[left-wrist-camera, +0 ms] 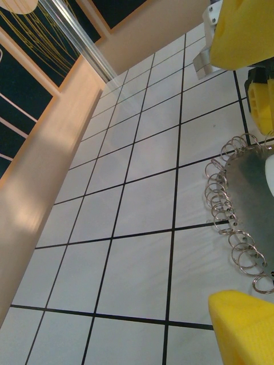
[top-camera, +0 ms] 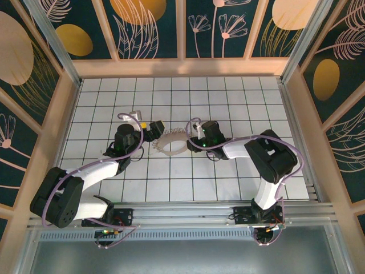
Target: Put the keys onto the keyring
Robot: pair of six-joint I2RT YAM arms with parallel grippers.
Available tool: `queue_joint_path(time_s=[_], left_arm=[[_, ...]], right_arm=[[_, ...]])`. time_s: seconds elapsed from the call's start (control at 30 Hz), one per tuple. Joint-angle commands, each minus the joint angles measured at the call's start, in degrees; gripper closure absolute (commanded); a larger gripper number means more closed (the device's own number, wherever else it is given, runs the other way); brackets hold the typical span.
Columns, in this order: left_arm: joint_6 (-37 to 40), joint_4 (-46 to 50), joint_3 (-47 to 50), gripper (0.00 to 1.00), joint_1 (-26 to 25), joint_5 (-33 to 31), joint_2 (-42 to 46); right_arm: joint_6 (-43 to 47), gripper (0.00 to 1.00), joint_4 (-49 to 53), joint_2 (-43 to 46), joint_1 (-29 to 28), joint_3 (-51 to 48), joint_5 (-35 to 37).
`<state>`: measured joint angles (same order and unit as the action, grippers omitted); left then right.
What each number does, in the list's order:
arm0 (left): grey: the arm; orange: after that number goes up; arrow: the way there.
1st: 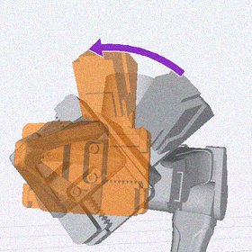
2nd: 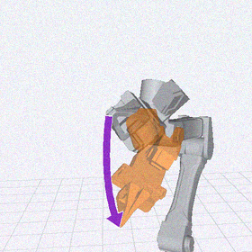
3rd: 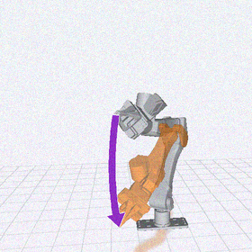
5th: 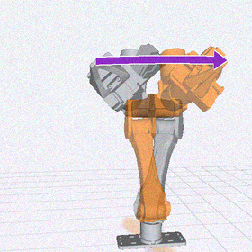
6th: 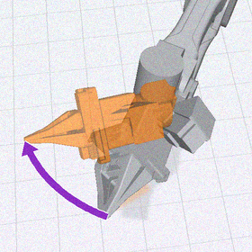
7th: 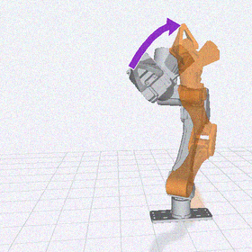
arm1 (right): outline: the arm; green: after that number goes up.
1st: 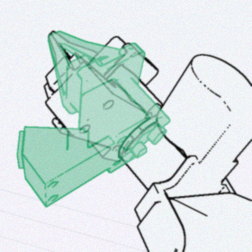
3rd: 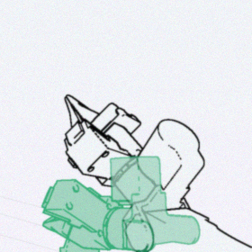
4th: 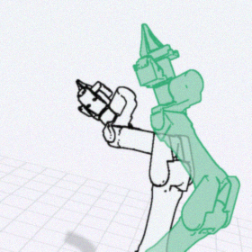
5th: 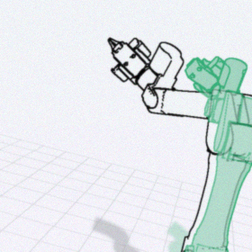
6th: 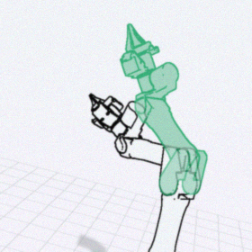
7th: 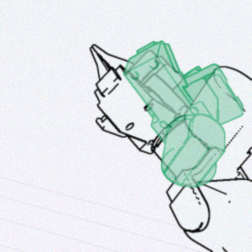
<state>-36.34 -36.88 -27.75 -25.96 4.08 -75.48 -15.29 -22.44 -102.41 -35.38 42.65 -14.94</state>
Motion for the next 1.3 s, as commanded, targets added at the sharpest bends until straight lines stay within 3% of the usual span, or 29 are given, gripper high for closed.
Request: queue_joint_path(time_s=[0.0,0.37,0.5,0.67,0.83,1.07,1.13,1.27], left_arm=[[-0.71,-1.96,0.05,0.01,-0.42,0.93,-0.36],[-0.70,-2.30,-0.11,0.01,-0.43,1.13,-1.09],[-0.80,-2.49,-0.20,0.01,-0.41,1.15,-1.44],[-0.84,-2.58,-0.38,0.01,-0.41,1.37,-1.77],[-0.76,-2.83,-0.49,0.01,-0.41,1.37,-1.95],[-1.92,-2.85,-1.01,0.01,-0.42,0.39,0.04],[-5.47,0.81,-3.02,0.01,-0.41,-3.48,1.15],[-2.61,6.14,-7.94,0.01,-0.37,-5.71,1.90]], right_arm=[[1.12,0.73,0.20,-1.28,-0.33,1.89,0.61],[1.37,0.79,0.38,-2.18,-0.37,2.87,0.43],[1.49,0.87,0.42,-2.45,-0.24,3.13,0.35],[1.58,0.88,0.47,-2.58,-0.25,3.09,0.18],[1.84,1.00,0.62,-2.45,-0.19,2.96,0.09],[2.88,1.00,3.10,1.17,0.07,4.26,-1.23],[3.48,1.00,3.95,3.44,0.27,5.05,-2.50],[5.17,1.00,3.61,7.95,0.89,6.52,-6.33]])
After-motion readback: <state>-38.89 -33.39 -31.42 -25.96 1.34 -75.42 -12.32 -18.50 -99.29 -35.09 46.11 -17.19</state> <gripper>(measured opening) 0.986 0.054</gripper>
